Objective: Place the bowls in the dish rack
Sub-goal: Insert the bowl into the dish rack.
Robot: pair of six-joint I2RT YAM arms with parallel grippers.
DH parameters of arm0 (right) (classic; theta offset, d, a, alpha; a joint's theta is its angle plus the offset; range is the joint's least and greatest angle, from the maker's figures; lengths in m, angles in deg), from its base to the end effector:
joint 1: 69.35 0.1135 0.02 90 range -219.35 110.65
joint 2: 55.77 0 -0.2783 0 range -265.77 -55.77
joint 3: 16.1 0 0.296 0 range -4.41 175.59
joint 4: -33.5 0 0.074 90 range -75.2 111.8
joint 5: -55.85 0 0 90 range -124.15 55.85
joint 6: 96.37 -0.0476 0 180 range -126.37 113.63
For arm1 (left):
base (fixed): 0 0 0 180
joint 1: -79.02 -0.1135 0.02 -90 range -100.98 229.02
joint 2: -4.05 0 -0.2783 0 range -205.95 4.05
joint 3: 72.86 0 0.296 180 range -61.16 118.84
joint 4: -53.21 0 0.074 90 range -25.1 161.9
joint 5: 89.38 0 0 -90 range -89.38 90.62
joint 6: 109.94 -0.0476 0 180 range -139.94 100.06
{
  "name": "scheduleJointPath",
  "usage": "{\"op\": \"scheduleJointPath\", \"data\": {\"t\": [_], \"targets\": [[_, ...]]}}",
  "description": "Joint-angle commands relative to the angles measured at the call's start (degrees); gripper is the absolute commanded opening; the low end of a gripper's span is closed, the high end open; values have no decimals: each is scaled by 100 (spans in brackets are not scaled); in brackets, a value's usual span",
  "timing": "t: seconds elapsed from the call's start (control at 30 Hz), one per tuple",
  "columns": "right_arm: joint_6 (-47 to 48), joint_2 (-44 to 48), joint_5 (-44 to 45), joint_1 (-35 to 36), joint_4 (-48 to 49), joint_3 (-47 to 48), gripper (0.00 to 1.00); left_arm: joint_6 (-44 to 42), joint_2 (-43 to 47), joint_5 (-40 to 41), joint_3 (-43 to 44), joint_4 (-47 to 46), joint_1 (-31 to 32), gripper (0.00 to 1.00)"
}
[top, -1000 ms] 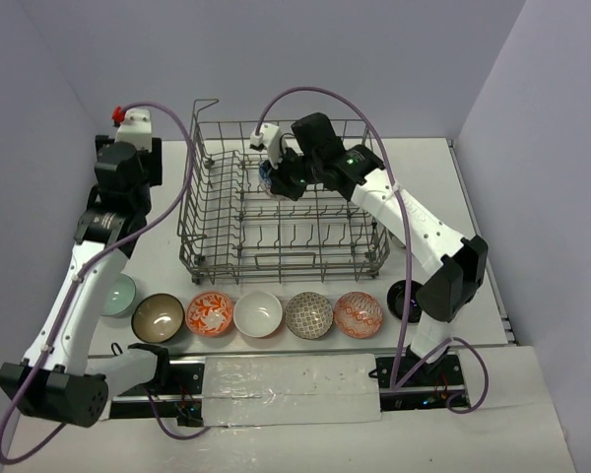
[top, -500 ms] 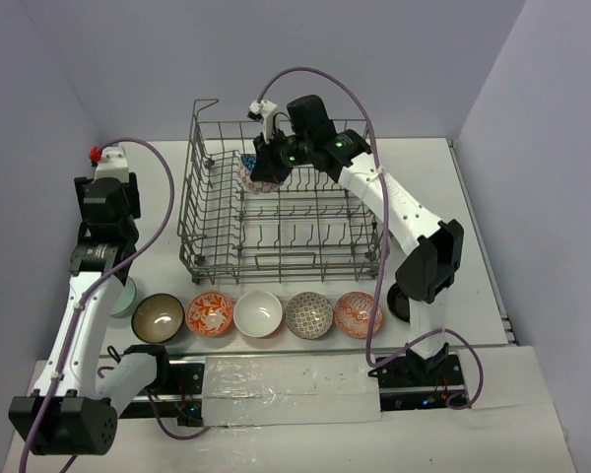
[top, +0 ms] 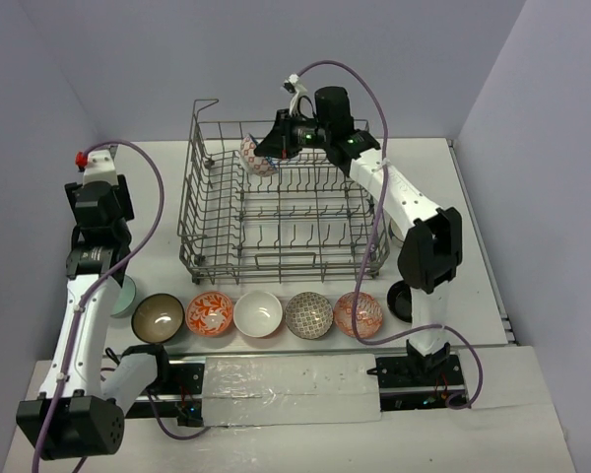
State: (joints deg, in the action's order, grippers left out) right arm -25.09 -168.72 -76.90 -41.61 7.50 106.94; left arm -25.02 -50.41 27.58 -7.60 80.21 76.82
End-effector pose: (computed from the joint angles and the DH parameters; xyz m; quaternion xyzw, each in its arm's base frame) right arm 0.4494 0.2728 0.3918 -0.2773 0.7237 0.4886 0.4008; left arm 0.2598 0.0316 0.3629 -0.1204 0.7809 0.2231 0.5709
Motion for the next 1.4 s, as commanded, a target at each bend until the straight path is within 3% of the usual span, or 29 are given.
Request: {"op": "scheduleJointPath", "data": {"t": [0.0, 0.37, 0.57, 0.7, 1.37], "targets": [[-1071, -52, -235, -129, 1604, -139, 0, 332, 128, -296, -82, -169, -228, 63], [-3153, -755, -533, -428, 3803, -448, 0, 455, 198, -946, -443, -204, -676, 60], [-3462, -1062, -402, -586, 4181, -535, 0, 455, 216, -1219, -540, -213, -879, 60], [-3990, -1151, -323, -692, 5226, -991, 0, 455, 155, -1421, -487, -151, -958, 59], [-3893, -1256, 345, -630, 5412, -1132, 0, 772, -65, -1940, -461, -142, -1257, 57]]}}
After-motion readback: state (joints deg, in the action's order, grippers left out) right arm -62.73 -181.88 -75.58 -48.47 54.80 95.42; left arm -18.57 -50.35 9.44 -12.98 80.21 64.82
